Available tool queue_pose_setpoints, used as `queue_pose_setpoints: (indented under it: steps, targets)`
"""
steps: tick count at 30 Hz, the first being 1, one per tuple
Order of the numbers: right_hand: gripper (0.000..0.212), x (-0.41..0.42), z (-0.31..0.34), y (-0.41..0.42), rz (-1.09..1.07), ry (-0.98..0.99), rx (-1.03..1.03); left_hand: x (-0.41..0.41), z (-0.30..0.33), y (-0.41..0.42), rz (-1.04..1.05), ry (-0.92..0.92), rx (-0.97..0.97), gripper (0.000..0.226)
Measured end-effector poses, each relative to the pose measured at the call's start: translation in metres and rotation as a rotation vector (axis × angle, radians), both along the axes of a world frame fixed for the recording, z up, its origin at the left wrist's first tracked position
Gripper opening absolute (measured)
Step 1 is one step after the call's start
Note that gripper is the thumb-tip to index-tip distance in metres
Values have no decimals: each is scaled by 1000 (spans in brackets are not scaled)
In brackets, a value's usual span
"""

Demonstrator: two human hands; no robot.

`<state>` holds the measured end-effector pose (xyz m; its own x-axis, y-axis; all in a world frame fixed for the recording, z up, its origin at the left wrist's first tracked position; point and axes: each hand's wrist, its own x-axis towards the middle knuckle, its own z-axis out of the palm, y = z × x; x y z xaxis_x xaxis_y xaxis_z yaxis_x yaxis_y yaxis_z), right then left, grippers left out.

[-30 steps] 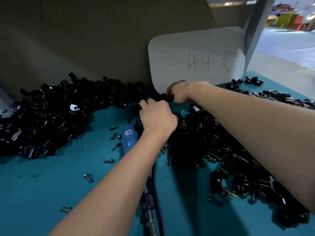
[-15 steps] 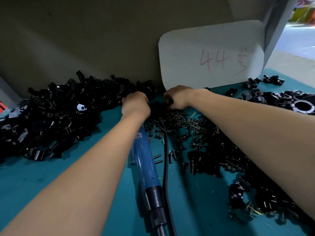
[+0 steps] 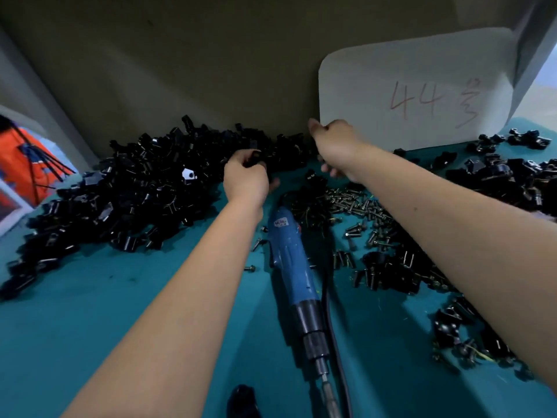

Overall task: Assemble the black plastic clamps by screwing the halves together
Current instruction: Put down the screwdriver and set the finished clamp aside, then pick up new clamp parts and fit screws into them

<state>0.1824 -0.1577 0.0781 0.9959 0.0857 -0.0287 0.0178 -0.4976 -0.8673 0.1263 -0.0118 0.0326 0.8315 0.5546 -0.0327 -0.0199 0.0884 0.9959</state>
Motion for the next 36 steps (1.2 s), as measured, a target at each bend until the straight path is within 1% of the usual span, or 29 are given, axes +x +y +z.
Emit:
queue_pose_setpoints:
  steps: [1, 3, 4, 6, 8, 10, 12, 14, 16, 18, 20, 24, 29, 31, 33, 36]
  targets:
    - [41, -11, 3, 5, -2, 80, 143, -13, 3, 0, -34, -46, -87, 25]
    - [34, -37, 4, 11, 51, 229, 407, -41, 5, 2, -72, -111, -161, 24]
    - [30, -50, 2, 11, 98, 261, 495, -55, 4, 3, -85, -122, -176, 25]
    - [24, -80, -7, 11, 187, 244, 574, -82, 0, 7, -125, -120, -166, 36]
    - [20, -106, -19, 8, 202, 175, 577, -107, -7, 8, -157, -127, -141, 48]
    - [19, -125, -30, 3, 171, 90, 589, -129, -15, 5, -160, -144, -152, 52]
    - [14, -139, -37, -6, 186, 44, 631, -147, -23, 1, -171, -151, -157, 49]
    - [3, -150, -43, -13, 236, -5, 620, -157, -28, 0, -210, -161, -140, 44]
    - [13, -159, -47, -17, 275, -36, 566, -163, -30, -1, -257, -173, -133, 41]
    - [26, -162, -50, -19, 320, -11, 590, -167, -33, -3, -277, -175, -127, 40]
    - [33, -162, -52, -22, 357, 0, 621, -168, -36, -3, -263, -163, -111, 37]
    - [34, -160, -57, -25, 362, -18, 630, -165, -38, -2, -206, -180, -77, 24]
    - [22, -159, -58, -25, 288, -62, 696, -164, -39, -3, -245, -209, -67, 21]
    - [19, -160, -58, -23, 286, -47, 752, -163, -39, -5, -263, -210, -68, 23]
    - [19, -162, -59, -20, 298, -12, 807, -161, -38, -6, -269, -215, -87, 24]
    - [28, -164, -59, -18, 301, 1, 849, -160, -37, -7, -275, -215, -114, 23]
